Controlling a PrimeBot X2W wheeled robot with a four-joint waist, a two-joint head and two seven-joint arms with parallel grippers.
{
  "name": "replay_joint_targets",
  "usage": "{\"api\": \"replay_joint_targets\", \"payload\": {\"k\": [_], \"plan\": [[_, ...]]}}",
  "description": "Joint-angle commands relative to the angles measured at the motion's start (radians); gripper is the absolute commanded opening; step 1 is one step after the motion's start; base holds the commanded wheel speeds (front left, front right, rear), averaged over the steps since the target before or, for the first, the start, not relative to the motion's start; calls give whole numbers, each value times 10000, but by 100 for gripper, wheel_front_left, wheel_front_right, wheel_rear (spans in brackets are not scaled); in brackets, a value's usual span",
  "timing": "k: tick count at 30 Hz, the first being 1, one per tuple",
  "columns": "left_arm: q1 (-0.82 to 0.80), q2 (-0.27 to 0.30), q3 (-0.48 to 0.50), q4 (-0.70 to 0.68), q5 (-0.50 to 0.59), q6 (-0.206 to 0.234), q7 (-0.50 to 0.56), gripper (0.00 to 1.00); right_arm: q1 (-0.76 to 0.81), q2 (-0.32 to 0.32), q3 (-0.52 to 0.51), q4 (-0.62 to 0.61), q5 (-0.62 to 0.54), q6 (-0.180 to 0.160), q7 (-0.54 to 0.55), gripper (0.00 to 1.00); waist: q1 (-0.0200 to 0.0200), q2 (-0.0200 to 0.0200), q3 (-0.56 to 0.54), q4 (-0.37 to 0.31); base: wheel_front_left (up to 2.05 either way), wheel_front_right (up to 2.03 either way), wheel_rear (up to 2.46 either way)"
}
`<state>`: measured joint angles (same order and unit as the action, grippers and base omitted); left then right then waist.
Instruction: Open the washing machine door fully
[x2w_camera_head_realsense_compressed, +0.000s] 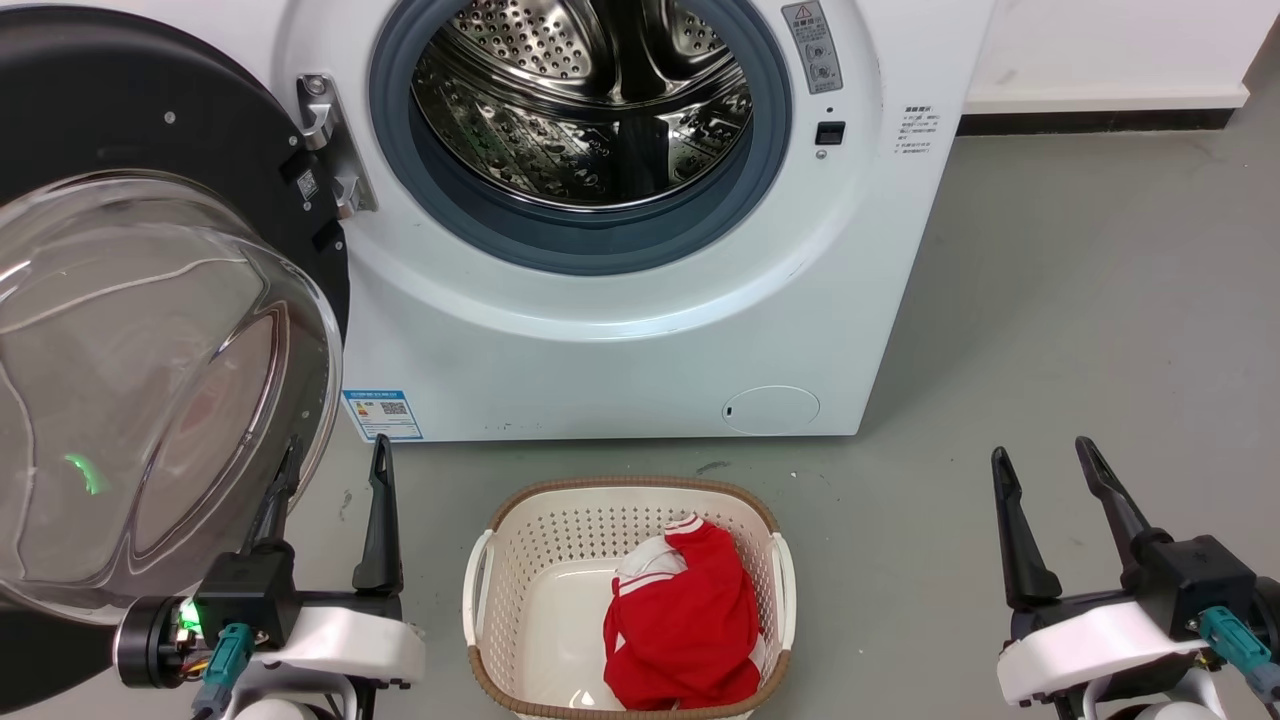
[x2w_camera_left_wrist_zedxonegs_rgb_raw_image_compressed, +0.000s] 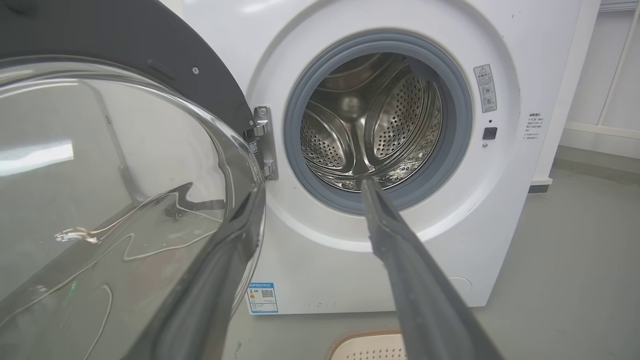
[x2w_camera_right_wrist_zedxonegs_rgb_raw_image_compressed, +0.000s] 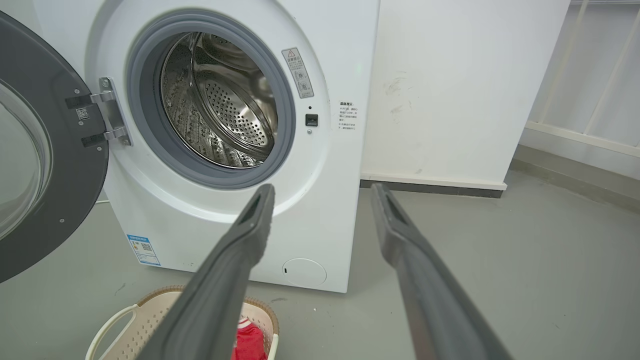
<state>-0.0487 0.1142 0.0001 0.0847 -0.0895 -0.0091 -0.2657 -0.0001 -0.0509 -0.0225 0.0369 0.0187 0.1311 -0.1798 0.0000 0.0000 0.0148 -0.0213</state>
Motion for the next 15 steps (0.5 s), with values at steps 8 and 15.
{"api": "replay_joint_targets", "payload": {"k": [8, 15], "plan": [[195, -58, 46, 520, -233, -75, 85, 0, 161, 2, 9, 428, 243, 0, 48, 0, 0, 0, -4, 11, 0, 0, 0], [85, -106, 183, 650, -1487, -173, 443, 0, 54, -25, -38, 558, 1600, 0, 267, 0, 0, 0, -10, 21, 0, 0, 0]]}}
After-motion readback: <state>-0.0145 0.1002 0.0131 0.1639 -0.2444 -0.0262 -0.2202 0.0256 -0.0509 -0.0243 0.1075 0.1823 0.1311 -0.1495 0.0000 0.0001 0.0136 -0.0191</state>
